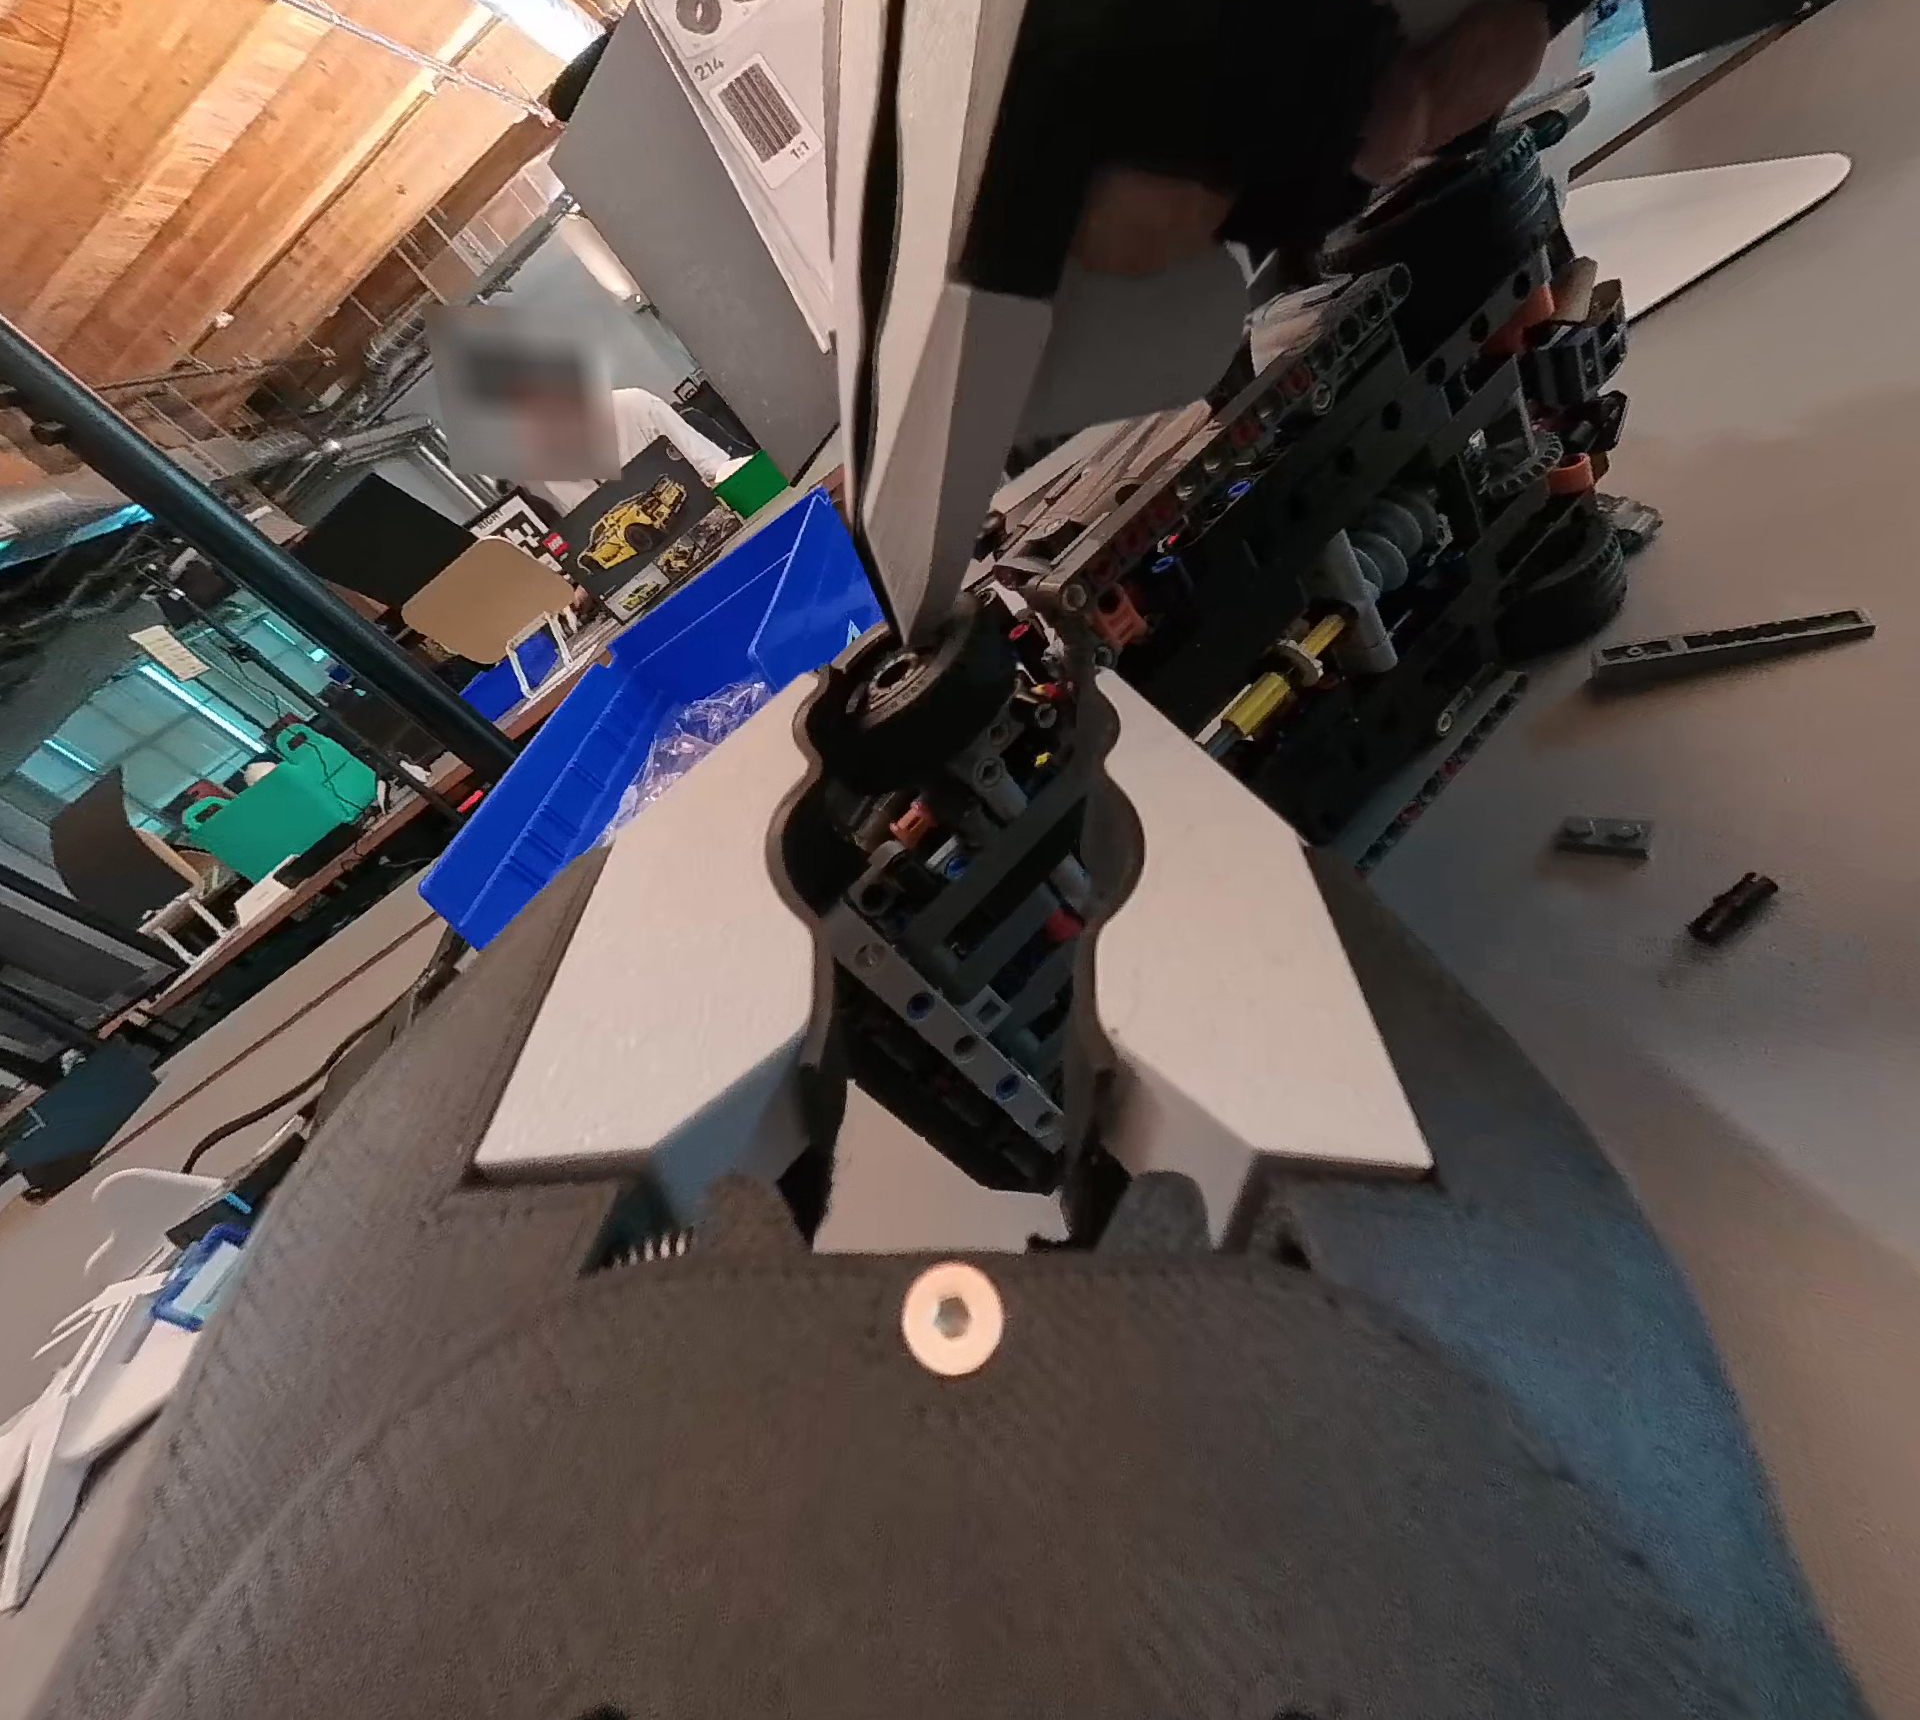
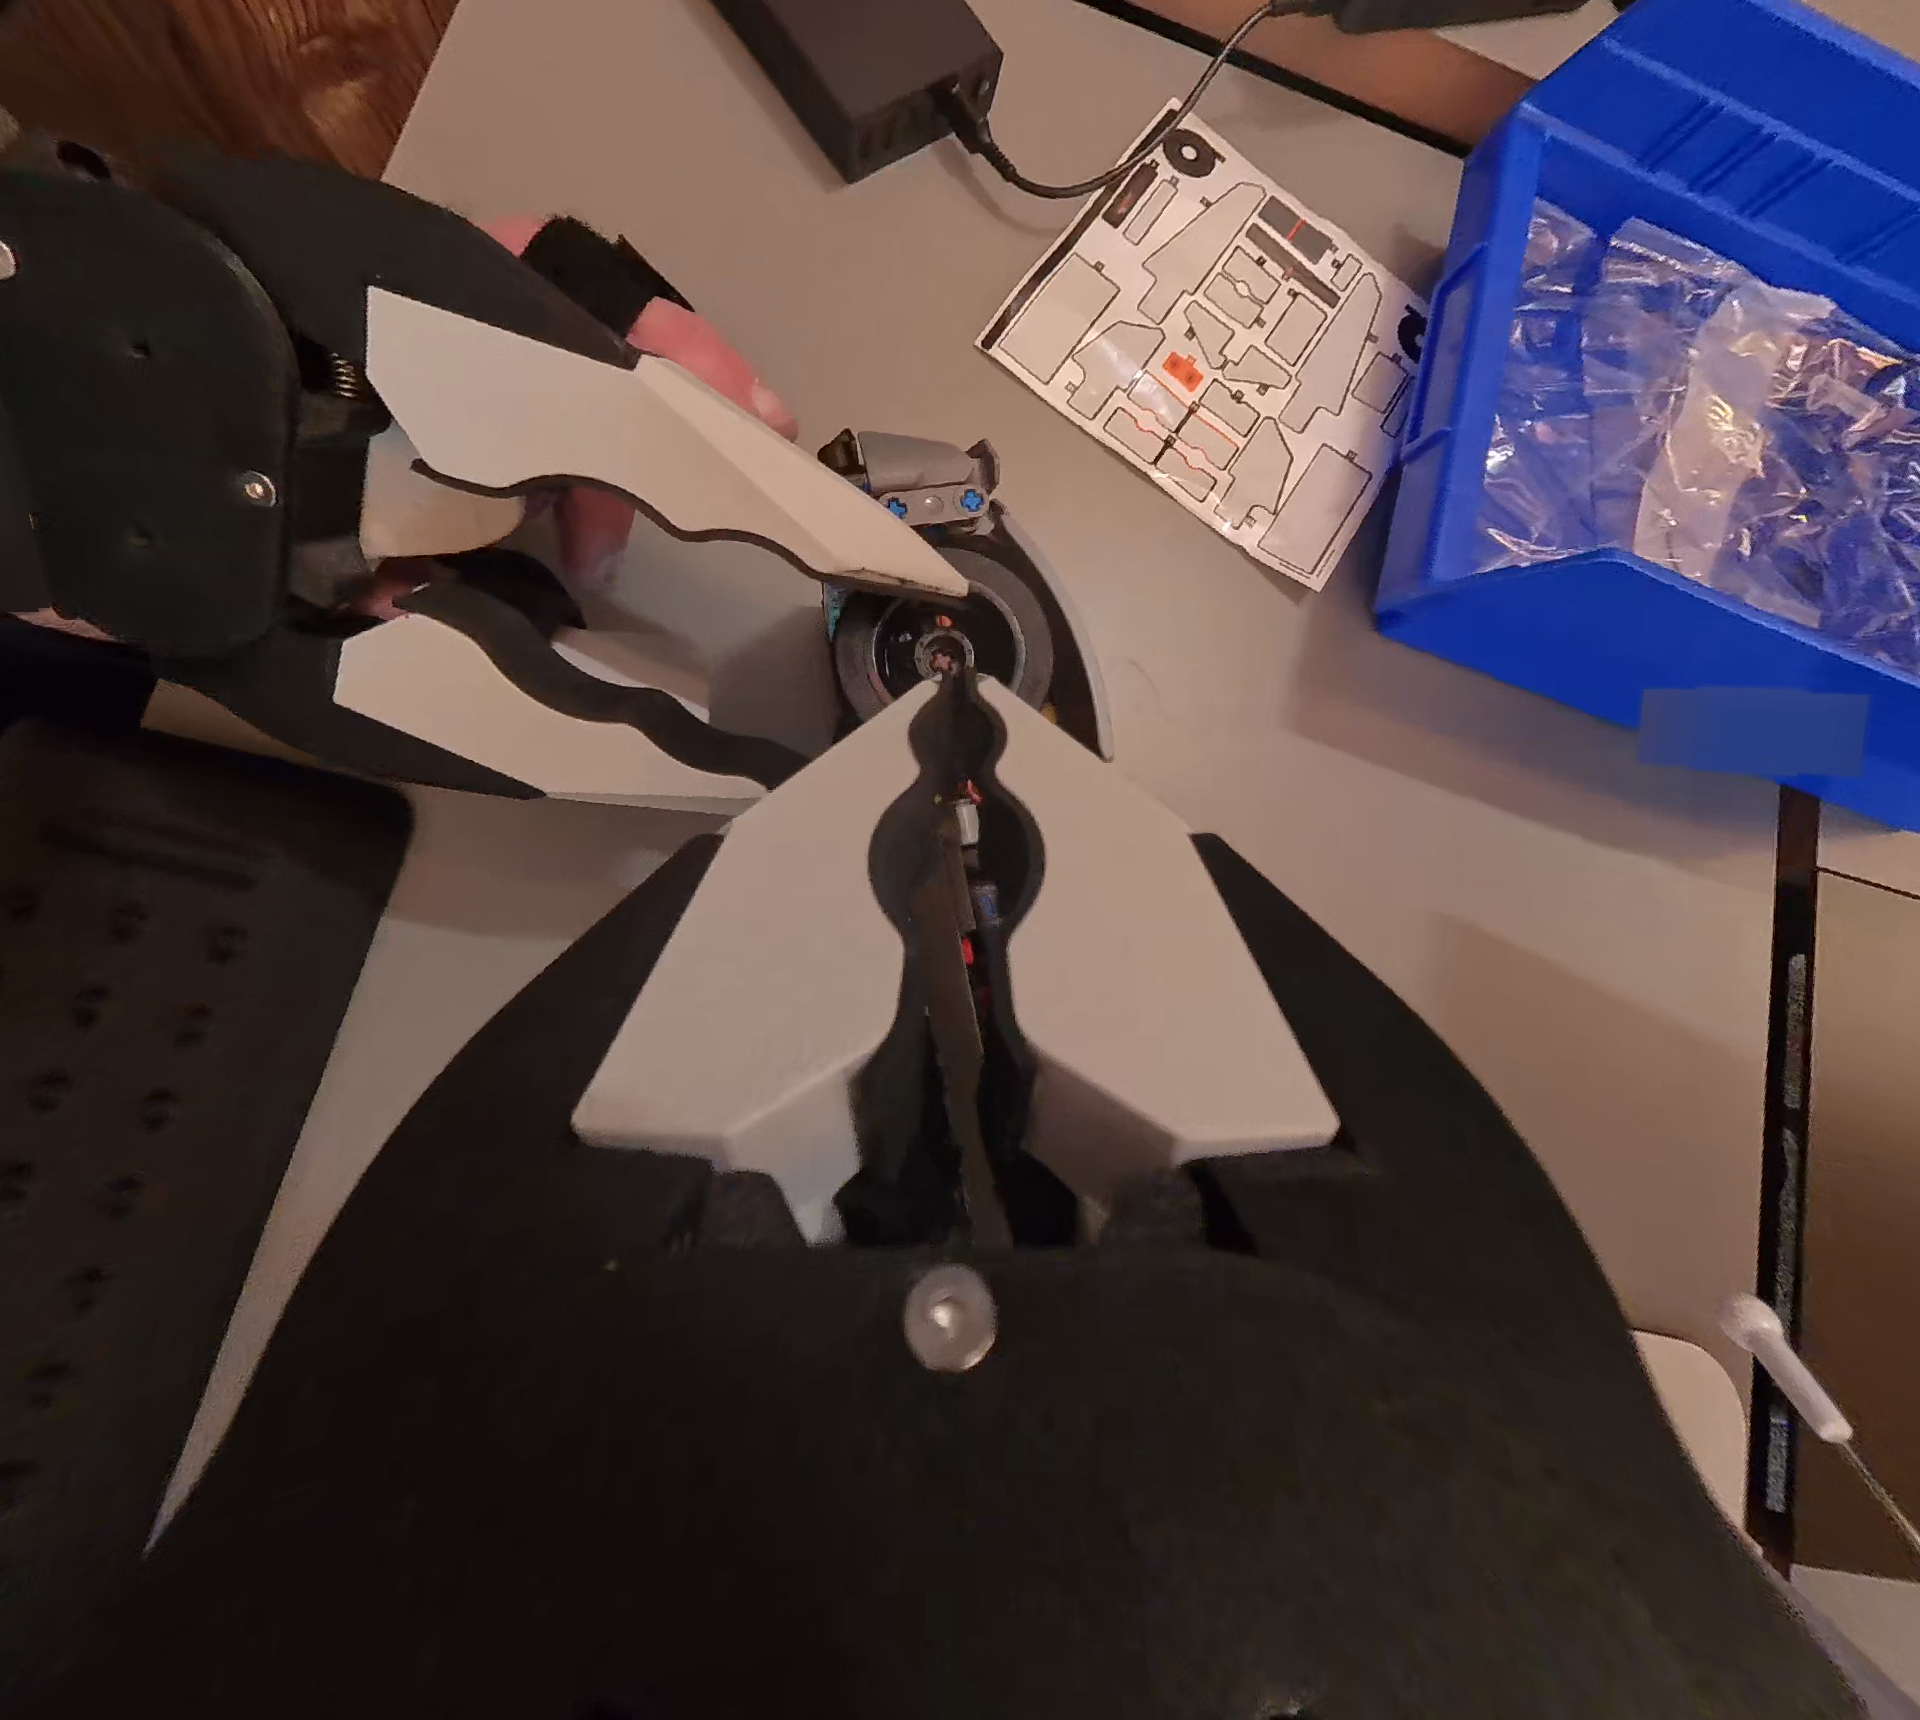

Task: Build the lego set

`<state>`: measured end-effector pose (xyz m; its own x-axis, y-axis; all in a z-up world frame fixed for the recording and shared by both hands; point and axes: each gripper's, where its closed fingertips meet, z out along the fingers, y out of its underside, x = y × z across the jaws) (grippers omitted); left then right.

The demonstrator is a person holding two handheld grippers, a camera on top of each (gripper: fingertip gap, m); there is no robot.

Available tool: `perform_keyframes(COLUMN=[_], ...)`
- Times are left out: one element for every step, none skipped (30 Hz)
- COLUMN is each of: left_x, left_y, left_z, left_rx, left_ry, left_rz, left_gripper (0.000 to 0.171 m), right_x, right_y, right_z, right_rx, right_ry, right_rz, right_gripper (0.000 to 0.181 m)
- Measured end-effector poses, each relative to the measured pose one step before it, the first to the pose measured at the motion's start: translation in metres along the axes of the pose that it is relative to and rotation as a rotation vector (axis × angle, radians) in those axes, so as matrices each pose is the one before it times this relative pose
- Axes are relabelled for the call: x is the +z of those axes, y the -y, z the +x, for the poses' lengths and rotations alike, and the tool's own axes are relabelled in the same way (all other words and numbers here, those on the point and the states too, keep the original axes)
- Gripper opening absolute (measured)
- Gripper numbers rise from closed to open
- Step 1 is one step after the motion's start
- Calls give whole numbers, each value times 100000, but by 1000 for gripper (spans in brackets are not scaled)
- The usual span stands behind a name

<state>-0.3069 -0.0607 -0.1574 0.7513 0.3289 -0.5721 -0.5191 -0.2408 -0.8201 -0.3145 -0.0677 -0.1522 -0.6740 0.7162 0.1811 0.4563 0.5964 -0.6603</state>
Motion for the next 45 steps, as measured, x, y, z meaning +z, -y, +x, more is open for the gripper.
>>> perform_keyframes(left_x=[-54, -12, -20, -6, 9, 4, 25, 12, 2, 2, -1, 8, 12, -6, -26, -1, 26, 7, -2, 15, 40, 18, -20, -12, -12, -64, -78, -59, -125, -152, 37, 132, 90, -44, -38, 14, 41, -27, 12, 7, 32, -17, -32, -13, 22], left_y=[76, -37, 29, 30, -27, -28, -34, -22, 5, 4, -5, 11, 39, 9, 14, 11, -27, -14, 34, 29, 24, 36, 36, 17, 39, 140, 59, -156, -26, 202, -69, -270, -193, 52, -19, -86, -28, 52, -29, 17, -70, 31, 9, -23, -26], left_z=[-3, -25, -14, -5, -12, -35, -22, -28, -14, -15, -44, -17, 16, -40, -29, 13, -23, 4, 81, 89, 25, 27, 11, -27, 24, 59, -8, -308, -563, -201, 96, 99, -41, -140, -24, 217, 51, 32, 39, 13, -30, 39, 45, 17, -9], left_rx=[275, 225, 15, -333, 141, 229, -322, -1161, -834, -17, 312, -274, -779, -378, 376, 463, -351, -412, -309, -58, 153, -441, -294, 269, 210, -108, -66, 222, 457, -365, -1420, -606, 568, 17, -449, -164, -514, 100, 82, 220, 318, 165, 282, 679, 340], left_ry=[214, 264, 32, 0, 255, 340, 93, -278, -291, 142, 508, 185, -230, 14, 367, 310, 241, -158, -685, -246, 133, -223, -228, 194, -148, -456, 40, 1689, 2748, 309, -1059, -754, 289, 813, -109, -1516, -465, -314, -34, 174, 296, -258, -145, 217, 287], left_rz=[145, -314, 167, -77, -278, -343, -263, 53, 156, -163, -362, -133, 268, -57, -130, -170, -391, -137, 243, -117, -95, 340, 368, 209, 455, 1151, 630, -690, 140, 1816, 123, -1232, -1114, 139, -157, -80, 25, 56, -217, -116, -569, 73, -218, -347, -275], left_gripper=[41, 40, 39, 38, 38, 38, 37, 37, 37, 37, 35, 34, 34, 33, 31, 31, 30, 29, 27, 25, 24, 24, 23, 23, 23, 23, 24, 28, 32, 33, 33, 34, 35, 36, 37, 33, 33, 33, 33, 33, 33, 33, 32, 32, 32], right_x=[13, -22, -19, -1, 17, 26, 16, -7, -10, -11, -13, -18, -5, -5, -17, 12, 31, 29, 33, 20, 1, -8, 18, -14, -43, -70, -137, -217, -180, -94, 19, 128, 206, 153, 50, -25, -31, 58, 131, 61, -27, -29, -5, 5, -2], right_y=[4, -44, -21, -16, 16, 23, 15, -8, -31, -23, -31, -54, -29, -24, -36, 11, 61, 92, 72, 32, -1, -2, 20, 11, -3, 90, 276, 376, 156, -48, -118, -195, -296, -157, -7, -45, -18, -43, -30, 27, -30, -38, -30, -11, -17], right_z=[-29, -25, -30, -1, 42, 30, 13, -2, -18, -35, -26, -14, -31, -55, -31, 5, -16, -66, -84, -40, -10, -11, 3, -14, -42, -14, 121, 262, 237, 180, 221, 227, 64, -24, -11, 1, -134, -273, -145, 54, 20, -38, -30, -5, 3], right_rx=[-294, -33, 227, 35, -342, -411, 50, 551, 529, 88, 11, 235, 282, 103, 43, 59, -41, 62, 100, -26, -39, 289, 442, 225, 252, 356, -113, -493, -437, -425, -408, -344, -446, -343, -175, -262, -111, 214, 197, -139, -361, -578, -111, 494, 406], right_ry=[-63, 144, 265, -19, -395, -538, -281, 200, 471, 303, 125, 72, 170, 279, 95, -278, -272, 106, 252, -12, -13, 247, 310, 420, 622, 397, -805, -1991, -1801, -1146, -1227, -1049, -139, 149, -172, -186, 684, 1619, 682, -642, -566, -407, -106, 80, 181], right_rz=[-194, -361, -143, 8, 20, 51, 100, 54, 63, 116, -70, -254, -76, -91, -341, -168, 171, 268, 139, -23, -92, 38, 300, 165, -30, 260, 1275, 1784, 516, -424, -251, -474, -1170, -686, -27, -501, -252, -218, -76, 87, -707, -594, -197, -47, 74], right_gripper=[0, 0, 0, 0, 0, 0, 0, 0, 0, 0, 0, 0, 0, 0, 0, 0, 0, 0, 0, 0, 0, 0, 0, 0, 0, 0, 0, 0, 3, 5, 8, 8, 5, 2, 1, 1, 0, 0, 0, 0, 0, 0, 0, 0, 0])
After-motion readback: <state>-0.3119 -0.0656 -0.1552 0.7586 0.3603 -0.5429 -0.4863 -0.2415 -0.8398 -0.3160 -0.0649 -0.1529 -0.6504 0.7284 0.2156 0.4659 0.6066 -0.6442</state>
